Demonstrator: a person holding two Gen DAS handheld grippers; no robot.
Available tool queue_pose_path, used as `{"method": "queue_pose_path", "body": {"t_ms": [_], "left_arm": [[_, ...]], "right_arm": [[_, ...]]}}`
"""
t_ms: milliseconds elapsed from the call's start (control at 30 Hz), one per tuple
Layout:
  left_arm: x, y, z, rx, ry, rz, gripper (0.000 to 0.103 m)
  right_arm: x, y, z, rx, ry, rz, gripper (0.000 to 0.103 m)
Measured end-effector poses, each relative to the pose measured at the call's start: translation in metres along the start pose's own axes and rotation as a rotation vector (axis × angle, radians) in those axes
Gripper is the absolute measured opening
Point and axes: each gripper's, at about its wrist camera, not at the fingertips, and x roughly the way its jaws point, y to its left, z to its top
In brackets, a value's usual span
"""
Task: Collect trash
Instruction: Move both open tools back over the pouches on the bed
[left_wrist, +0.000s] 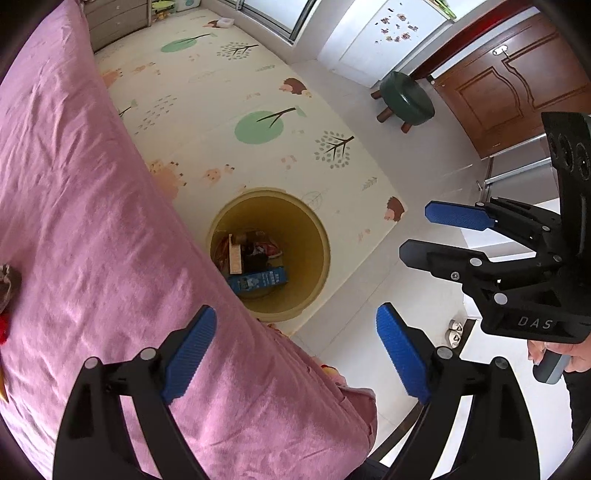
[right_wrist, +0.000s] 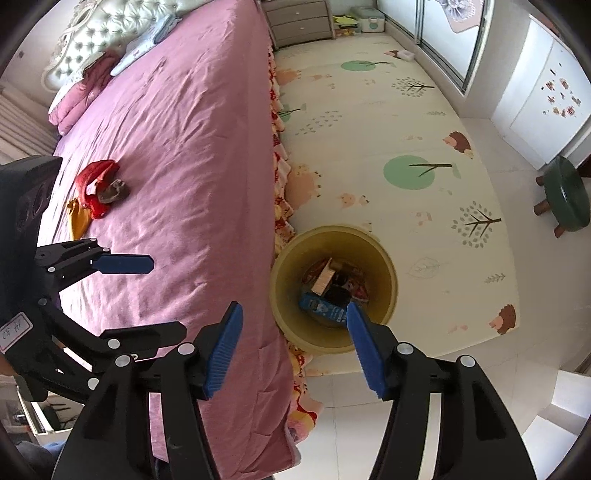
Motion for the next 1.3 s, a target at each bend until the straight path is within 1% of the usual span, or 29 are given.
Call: {"method": "queue_pose_path", "body": {"t_ms": [167,333,667,967,1167,1300], "left_arm": [[-0.017,0.018,-0.017,-0.044,-0.029,0.001,0.088],[-0.036,0.045,-0.041,-0.111,-0.064,0.012,0.088],[-0.074,0.102,-0.096,-0.222,-0.117,0.062,0.088],[-0.105,0.167,-0.151,-0.346,-0.152,0.098,0.088],[-0.124,0.214,-0.186,-0.414,-0.166,0.136,0.088],[-0.134,0.248,-0.203,-0.467,-0.173,0.148,0.088]], "right_arm": [[-0.004,0.026,0.001,-0.041,-0.009,0.018,0.058],[-0.004,0.061,0.005,-0.097,-0.011,0.039,0.058],[0.008,0.150,0.013,-0.234,0.002,0.085,0.058],[0.027,0.238,0.017,-0.352,0.028,0.128,0.058],[0.045,0.291,0.025,-0.401,0.042,0.160,0.058],[0.059,0.323,0.033,-0.430,0.054,0.178,0.058]]}}
